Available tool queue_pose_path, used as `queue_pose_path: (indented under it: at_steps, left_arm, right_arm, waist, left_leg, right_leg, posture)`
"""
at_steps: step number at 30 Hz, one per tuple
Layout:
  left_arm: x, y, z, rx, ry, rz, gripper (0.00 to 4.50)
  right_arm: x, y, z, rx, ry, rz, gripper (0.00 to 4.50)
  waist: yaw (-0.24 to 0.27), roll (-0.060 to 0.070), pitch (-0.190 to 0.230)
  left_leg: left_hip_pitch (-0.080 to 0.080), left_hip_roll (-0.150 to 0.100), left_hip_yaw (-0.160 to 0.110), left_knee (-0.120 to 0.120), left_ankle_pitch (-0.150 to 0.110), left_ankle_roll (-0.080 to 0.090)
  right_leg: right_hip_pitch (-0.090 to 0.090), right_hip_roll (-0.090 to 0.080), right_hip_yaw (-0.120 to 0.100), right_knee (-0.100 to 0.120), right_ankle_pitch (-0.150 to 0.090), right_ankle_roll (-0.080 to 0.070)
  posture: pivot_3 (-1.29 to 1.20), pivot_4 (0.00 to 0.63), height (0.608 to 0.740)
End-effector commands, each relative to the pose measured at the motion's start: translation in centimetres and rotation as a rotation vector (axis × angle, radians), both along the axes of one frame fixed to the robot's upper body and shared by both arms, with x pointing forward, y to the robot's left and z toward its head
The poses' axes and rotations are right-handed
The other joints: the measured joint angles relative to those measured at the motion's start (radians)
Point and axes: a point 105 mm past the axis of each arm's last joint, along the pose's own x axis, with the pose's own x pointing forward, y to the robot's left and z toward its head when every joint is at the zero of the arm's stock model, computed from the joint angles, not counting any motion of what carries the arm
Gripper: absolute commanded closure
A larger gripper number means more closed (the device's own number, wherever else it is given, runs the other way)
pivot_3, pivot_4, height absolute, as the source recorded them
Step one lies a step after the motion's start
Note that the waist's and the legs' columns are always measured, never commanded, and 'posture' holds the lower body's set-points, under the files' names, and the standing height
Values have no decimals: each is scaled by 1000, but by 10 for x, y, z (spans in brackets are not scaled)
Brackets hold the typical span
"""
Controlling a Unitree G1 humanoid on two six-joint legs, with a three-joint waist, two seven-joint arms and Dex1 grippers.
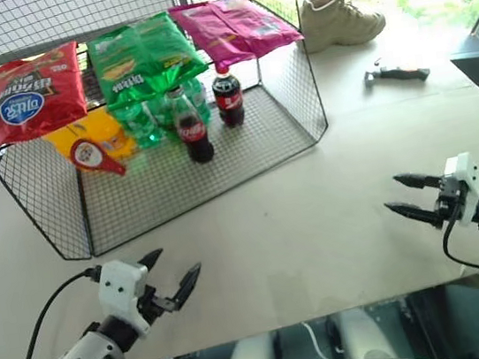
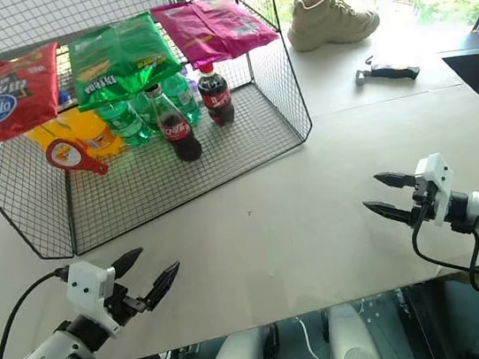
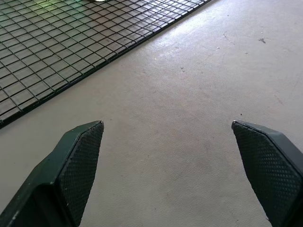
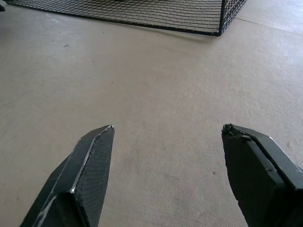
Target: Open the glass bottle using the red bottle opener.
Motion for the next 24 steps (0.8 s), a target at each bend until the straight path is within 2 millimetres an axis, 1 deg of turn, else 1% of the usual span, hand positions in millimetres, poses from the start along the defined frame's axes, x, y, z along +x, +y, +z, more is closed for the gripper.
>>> queue_pose_path:
  at_steps: [1, 4, 14, 21, 24]
  left_arm:
    - [2, -1, 6, 7, -31, -19, 0]
    - [4, -1, 6, 0, -38, -23, 0]
    - [7, -9, 6, -10, -48, -34, 0]
    - [12, -7, 11, -3, -91, -28, 0]
    - [15, -5, 14, 3, -110, -16, 0]
  right_arm:
    - [1, -1, 13, -16, -64, 5, 881]
    - [3, 4, 13, -11, -71, 10, 881]
    - [-2, 6, 12, -10, -66, 13, 881]
    - [-3, 10, 10, -2, -64, 14, 881]
    - [-1, 15, 10, 9, -72, 17, 881]
  waist:
    - [0, 0, 0]
    - [1, 0, 0]
    - [2, 0, 0]
    - [4, 0, 0]
    - [4, 0, 0]
  left_leg:
    - [0, 0, 0, 0, 0, 0]
    - [0, 0, 0, 0, 0, 0]
    - [0, 0, 0, 0, 0, 0]
    - [0, 0, 0, 1, 0, 0]
    - [0, 0, 0, 1, 0, 0]
  right_leg:
    - [0, 0, 0, 0, 0, 0]
    - [0, 0, 0, 0, 0, 0]
    - [0, 0, 0, 0, 1, 1]
    - [0, 0, 0, 1, 1, 1]
    - [0, 0, 0, 1, 1, 1]
  posture:
    - [0, 150, 740]
    - [0, 150, 740]
    - [0, 150, 740]
    - [0, 150, 740]
    - [0, 150, 740]
